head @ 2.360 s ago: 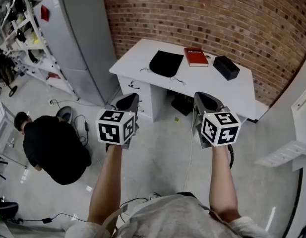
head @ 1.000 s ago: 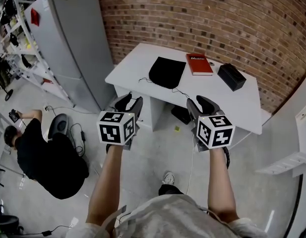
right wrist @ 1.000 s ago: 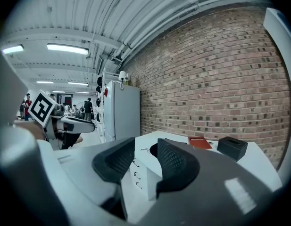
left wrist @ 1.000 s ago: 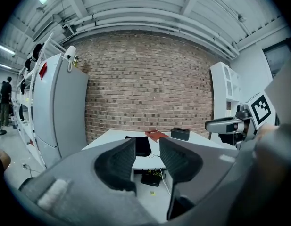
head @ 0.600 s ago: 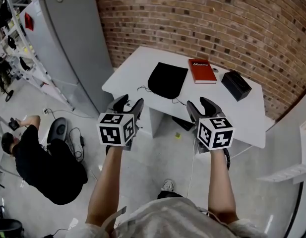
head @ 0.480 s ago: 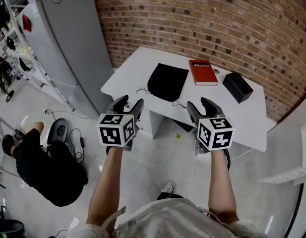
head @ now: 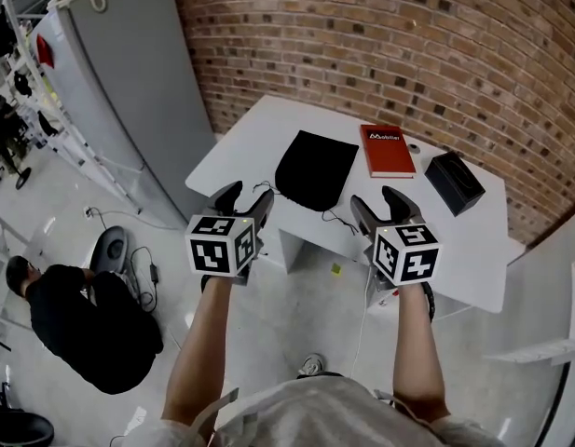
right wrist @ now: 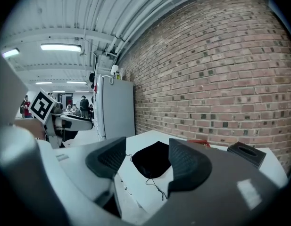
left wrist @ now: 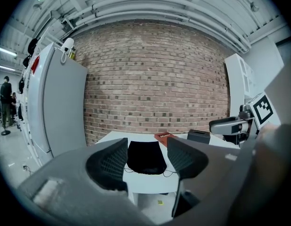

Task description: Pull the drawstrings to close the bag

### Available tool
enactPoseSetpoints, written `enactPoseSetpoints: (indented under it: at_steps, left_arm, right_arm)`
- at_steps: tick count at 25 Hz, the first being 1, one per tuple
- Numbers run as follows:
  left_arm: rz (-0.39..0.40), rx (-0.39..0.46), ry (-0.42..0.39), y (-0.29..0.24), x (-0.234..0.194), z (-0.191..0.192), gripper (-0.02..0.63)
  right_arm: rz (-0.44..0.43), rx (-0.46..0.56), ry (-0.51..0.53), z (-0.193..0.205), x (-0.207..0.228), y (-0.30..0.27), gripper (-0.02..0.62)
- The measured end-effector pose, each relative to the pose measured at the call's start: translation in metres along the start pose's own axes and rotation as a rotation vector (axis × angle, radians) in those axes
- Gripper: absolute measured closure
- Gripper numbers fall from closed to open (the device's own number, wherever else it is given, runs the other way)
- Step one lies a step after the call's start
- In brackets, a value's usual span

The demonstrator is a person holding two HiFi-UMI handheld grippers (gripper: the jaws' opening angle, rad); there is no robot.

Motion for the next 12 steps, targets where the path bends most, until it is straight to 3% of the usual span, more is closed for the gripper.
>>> enactPoseSetpoints:
  at_steps: [12]
  left_arm:
    - [0.009,-0.008,-0.025,-0.035,0.002,-0.011,0.341]
  right_arm:
    - [0.017,-0.011,-0.016,0.003,0.028,-0.019,0.324]
Point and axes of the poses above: the fingertips, and each gripper's own axes: y backward along the fingers, x to its right, z out of its underside, the point moved 1 cm from there along y, backward along the fingers, and after that the axes turned 6 degrees about -x, right-handed, at the moved point
